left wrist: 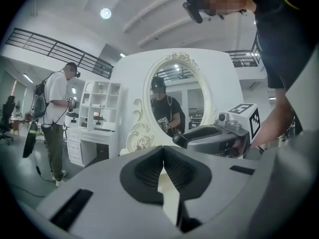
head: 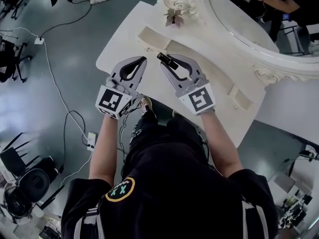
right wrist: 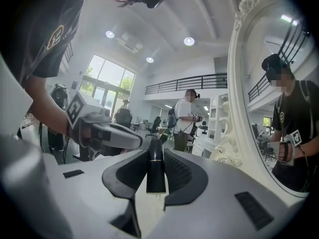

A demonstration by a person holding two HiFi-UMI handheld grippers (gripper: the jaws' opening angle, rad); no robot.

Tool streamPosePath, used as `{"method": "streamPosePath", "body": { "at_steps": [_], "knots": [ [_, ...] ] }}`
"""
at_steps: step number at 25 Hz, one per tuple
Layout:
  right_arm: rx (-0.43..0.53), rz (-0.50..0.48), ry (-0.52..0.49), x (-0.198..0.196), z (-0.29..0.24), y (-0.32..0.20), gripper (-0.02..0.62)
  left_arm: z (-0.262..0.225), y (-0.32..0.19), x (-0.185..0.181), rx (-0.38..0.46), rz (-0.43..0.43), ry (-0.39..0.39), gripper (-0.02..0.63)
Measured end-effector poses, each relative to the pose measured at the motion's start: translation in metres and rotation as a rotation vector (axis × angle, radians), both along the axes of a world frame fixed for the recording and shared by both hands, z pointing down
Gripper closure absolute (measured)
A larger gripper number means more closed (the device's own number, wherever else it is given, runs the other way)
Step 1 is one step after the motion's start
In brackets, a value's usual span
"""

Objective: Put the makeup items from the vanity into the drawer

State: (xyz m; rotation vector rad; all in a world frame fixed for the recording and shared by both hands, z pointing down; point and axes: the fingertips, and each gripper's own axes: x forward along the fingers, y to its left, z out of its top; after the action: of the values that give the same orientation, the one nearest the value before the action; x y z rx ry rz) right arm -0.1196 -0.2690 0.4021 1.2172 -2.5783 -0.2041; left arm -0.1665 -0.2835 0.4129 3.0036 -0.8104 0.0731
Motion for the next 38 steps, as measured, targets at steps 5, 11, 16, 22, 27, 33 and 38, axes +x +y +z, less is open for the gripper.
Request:
{"method": "streamPosePath", "body": {
  "at_steps": [5,11,16,22,27,33,38],
  "knots": [
    [-0.091,0.048,0.003,-0.001,0.033,-0.037,0.476,0.007,-0.016,-0.006,-0.011,-0.003,-0.009,0.584],
    [-0.163,0.043,0.069,0.006,0.078,-0.093,0.476,0.009,-0.028,-0.009,-0.018,-0.021,-0.031,0.584],
    [-0.243,0.038,0.127,0.009,0.117,-0.123,0.476,0.006,-0.035,-0.009,-0.019,-0.029,-0.037,0.584],
    [-0.298,0.022,0.169,0.008,0.149,-0.140,0.476,0.008,-0.044,-0.005,-0.023,-0.034,-0.042,0.584],
    [-0.305,0.012,0.147,0.006,0.151,-0.144,0.474,0.008,-0.049,-0.007,-0.027,-0.039,-0.042,0.584],
    [-0.313,0.001,0.109,0.001,0.150,-0.144,0.368,0.007,-0.051,-0.006,-0.027,-0.041,-0.043,0.584],
    [-0.301,0.010,0.094,0.003,0.144,-0.141,0.353,0.007,-0.053,-0.006,-0.025,-0.040,-0.040,0.584]
  ]
}}
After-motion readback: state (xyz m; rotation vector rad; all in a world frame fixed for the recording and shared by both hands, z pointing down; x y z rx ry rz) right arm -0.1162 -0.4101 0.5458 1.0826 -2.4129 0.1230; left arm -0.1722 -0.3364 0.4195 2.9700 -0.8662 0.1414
